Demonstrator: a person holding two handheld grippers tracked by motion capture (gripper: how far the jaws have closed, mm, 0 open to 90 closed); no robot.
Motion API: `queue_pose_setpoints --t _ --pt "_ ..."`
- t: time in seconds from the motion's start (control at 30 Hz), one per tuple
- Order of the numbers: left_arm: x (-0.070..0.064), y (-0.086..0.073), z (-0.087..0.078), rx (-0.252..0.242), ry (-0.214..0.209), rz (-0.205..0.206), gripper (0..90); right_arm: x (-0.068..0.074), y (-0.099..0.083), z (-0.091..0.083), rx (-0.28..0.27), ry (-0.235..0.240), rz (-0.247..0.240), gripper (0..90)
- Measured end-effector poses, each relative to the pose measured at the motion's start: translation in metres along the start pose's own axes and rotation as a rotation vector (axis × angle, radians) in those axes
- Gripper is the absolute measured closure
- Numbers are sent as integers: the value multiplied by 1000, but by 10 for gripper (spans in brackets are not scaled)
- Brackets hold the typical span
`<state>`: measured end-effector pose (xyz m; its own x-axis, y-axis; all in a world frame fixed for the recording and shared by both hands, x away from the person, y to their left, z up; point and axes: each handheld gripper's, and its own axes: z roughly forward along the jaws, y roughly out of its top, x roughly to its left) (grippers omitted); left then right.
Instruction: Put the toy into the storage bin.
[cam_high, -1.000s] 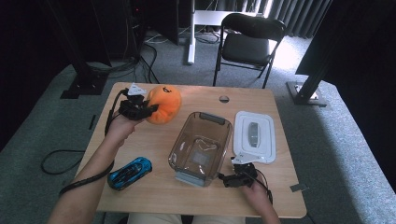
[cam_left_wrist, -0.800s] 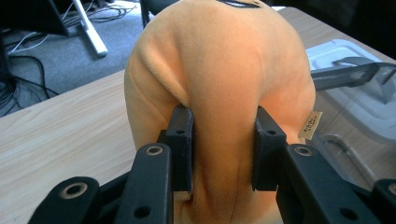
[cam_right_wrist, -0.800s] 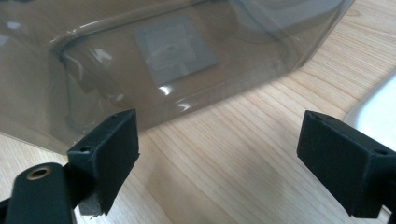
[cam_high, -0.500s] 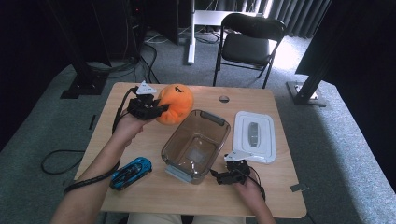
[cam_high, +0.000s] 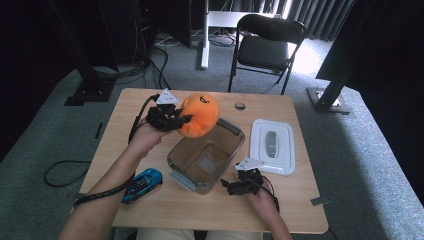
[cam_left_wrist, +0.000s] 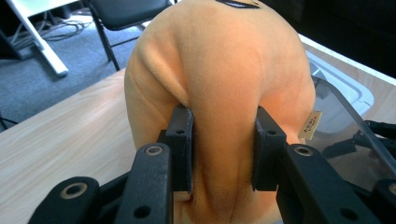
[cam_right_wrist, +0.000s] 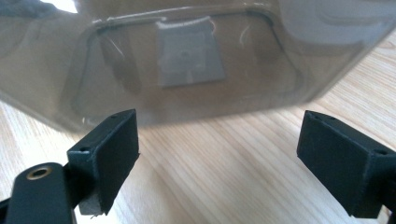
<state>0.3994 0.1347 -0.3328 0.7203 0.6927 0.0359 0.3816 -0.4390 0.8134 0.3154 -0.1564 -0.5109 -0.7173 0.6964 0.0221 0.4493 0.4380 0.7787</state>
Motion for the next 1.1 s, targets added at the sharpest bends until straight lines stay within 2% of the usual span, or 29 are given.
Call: queue_pose_setpoints --t 0.1,0.17,0.27,0.63,0.9,1.1 --pt "-5 1 5 12 -10 16 676 -1 -4 -5 -3 -5 7 125" --pt "-7 1 9 17 -22 5 676 -3 -7 -7 -11 4 20 125" --pt "-11 2 15 29 -31 18 675 -5 -9 -9 -12 -2 25 125" --pt "-24 -1 35 59 -86 25 674 -8 -13 -9 -9 -2 42 125" --pt "-30 -4 40 75 -90 26 674 -8 -13 -9 -8 1 41 125" --pt "-37 -6 44 105 -87 32 675 -7 -13 -8 -5 8 36 125"
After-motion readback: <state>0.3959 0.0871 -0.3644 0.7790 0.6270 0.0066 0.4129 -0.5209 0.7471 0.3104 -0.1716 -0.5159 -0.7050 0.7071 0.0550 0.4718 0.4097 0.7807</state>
